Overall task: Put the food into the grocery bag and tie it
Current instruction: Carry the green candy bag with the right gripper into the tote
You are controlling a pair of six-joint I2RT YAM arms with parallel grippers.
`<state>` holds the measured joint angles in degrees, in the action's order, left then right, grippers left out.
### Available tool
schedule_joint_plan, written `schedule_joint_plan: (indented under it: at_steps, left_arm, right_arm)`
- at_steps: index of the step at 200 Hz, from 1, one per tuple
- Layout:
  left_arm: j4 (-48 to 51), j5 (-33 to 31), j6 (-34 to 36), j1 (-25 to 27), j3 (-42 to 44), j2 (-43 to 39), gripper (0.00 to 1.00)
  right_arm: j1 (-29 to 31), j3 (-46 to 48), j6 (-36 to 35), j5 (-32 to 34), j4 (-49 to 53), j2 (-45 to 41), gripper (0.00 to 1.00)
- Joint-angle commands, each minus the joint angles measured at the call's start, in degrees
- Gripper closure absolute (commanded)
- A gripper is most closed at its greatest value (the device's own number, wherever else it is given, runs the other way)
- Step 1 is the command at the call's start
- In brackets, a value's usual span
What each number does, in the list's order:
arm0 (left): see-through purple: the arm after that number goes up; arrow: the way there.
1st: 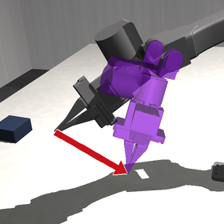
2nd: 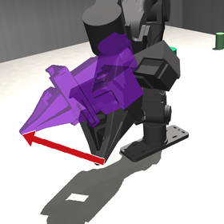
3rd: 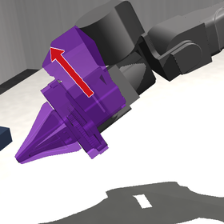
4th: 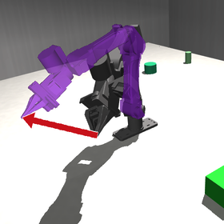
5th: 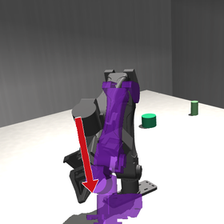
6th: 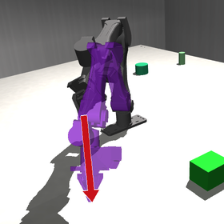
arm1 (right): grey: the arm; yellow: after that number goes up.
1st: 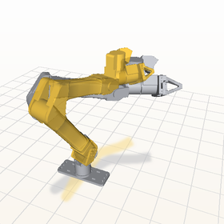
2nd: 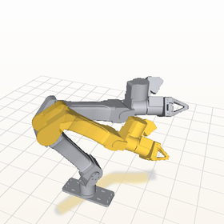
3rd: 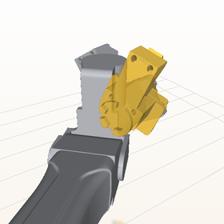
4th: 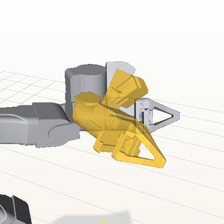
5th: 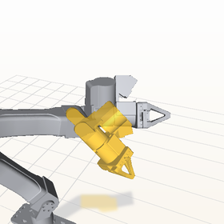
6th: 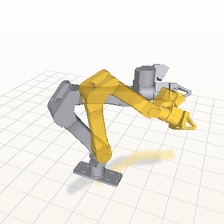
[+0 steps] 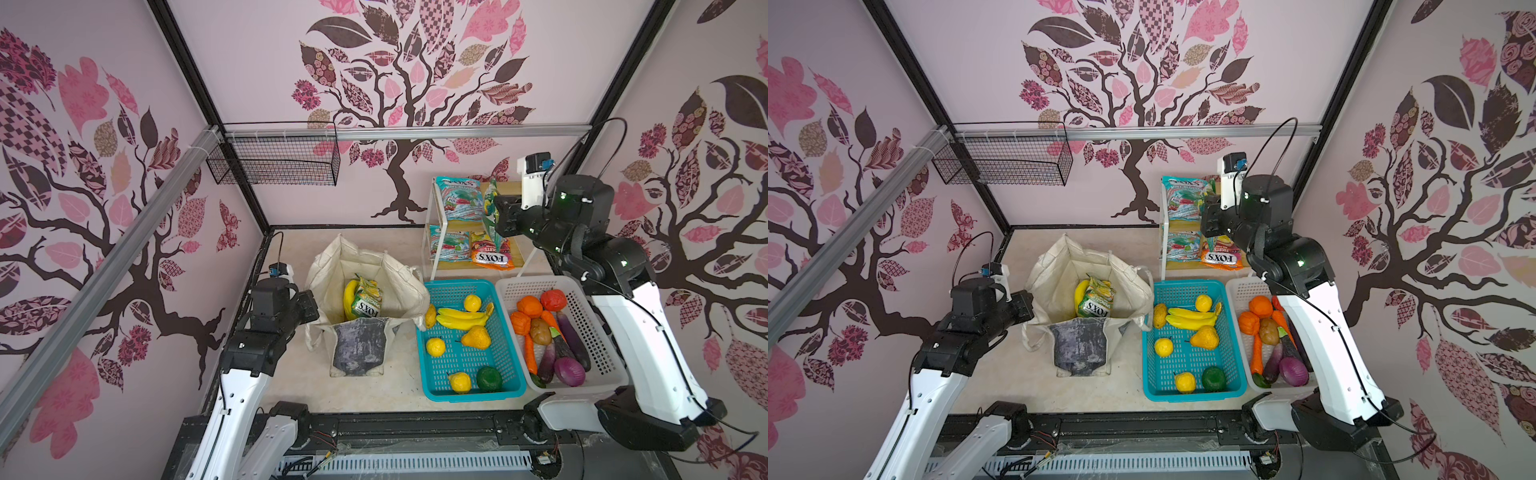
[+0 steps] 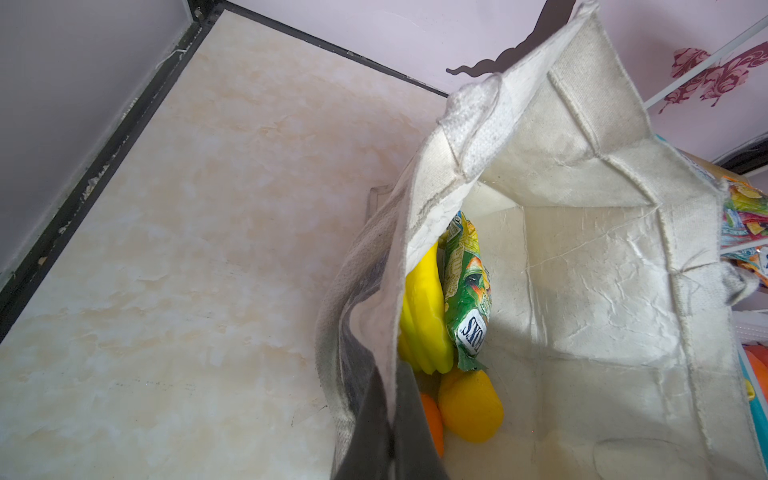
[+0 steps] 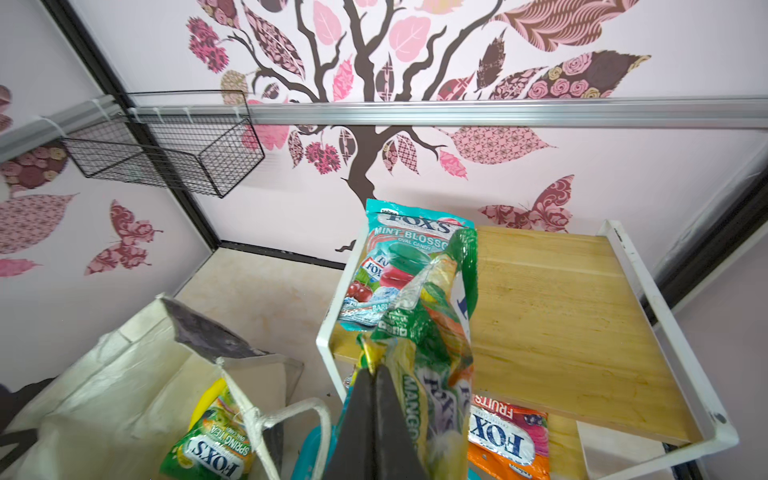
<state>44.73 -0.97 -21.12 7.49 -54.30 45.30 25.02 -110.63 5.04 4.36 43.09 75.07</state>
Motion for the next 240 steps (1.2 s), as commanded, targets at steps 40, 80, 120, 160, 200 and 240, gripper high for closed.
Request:
schedule_joint_plan:
  at_steps: [40,80,120,160,200,240]
  left_arm:
    - [-0.77,0.45,0.54,-0.25,0.82,-0.4,1.0]
    - [-0.7,0.55,0.51,-0.28,0.87,-0.35,1.0]
    - [-0.61,0.5,0.48,-0.26,0.84,-0.11,1.0]
    - [-0.61,0.36,0.55,-0.28,0.86,-0.21,1.0]
    - [-0.83,0.55,0.52,-0.23,0.95,-0.53,1.0]
    - [-0.96,1.14,0.65,-0.28,1.04,-0.61,1.0]
  right_arm:
    - [0.33,-0.77,3.65,-9.71,0.16,-3.87,1.0]
    - [0.91,2.99,6.76,-22.42,-3.12,-4.59,1.0]
    - [11.47,5.46,6.85,-19.09,-5.31,-3.72,1.0]
    - [19.14,6.28,6.55,-15.92,-7.51,1.1,1.0]
    - [24.19,4.03,3.53,-16.34,-9.47,9.9,1.0]
    - [24.3,1.22,2.69,-17.35,-9.43,19.04,1.0]
